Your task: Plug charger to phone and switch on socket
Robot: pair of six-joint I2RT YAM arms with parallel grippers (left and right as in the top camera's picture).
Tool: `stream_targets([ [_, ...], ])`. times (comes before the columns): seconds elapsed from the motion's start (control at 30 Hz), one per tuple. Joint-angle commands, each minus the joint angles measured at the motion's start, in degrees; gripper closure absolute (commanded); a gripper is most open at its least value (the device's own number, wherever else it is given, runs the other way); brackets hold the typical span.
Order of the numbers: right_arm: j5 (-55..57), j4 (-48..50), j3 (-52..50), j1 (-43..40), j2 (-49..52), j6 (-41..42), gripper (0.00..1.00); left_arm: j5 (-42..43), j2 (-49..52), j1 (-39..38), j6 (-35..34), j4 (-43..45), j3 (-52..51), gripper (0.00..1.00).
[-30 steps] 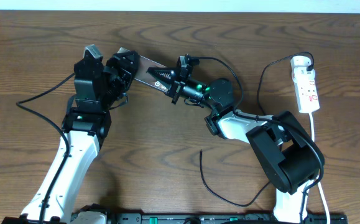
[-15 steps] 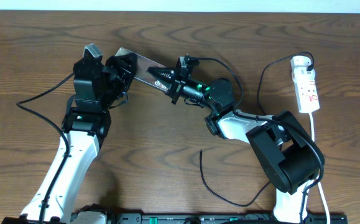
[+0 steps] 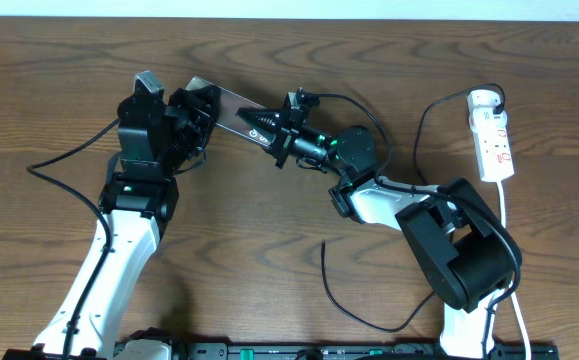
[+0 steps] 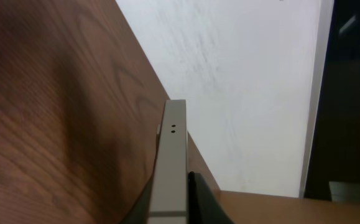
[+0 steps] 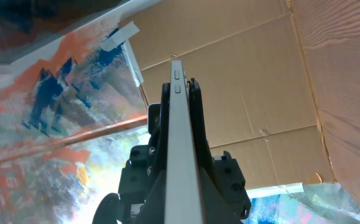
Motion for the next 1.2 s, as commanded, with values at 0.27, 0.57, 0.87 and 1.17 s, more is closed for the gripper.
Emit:
stream_targets([
  [0.27, -0.6, 1.0, 0.6, 0.5, -0.5, -3.1, 0.01, -0.9, 0.4, 0.1, 3.6, -0.7, 0.5, 0.93],
  [0.57, -2.0, 1.0, 0.6, 0.3, -0.5, -3.2, 0.01, -0.3, 0.3, 3.2, 3.6, -0.7, 0.5, 0.93],
  [0.87, -4.9, 0.9, 0.5, -2.6, -0.5, -5.5, 0.01, 21.0, 0.2, 17.9, -2.6, 9.8, 0.5, 0.93],
  [1.17, -7.3, 0.9, 0.5, -5.6, -0.5, -26.2, 0.01, 51.6, 0.2, 30.8, -7.4, 15.8, 0.5, 0.93],
])
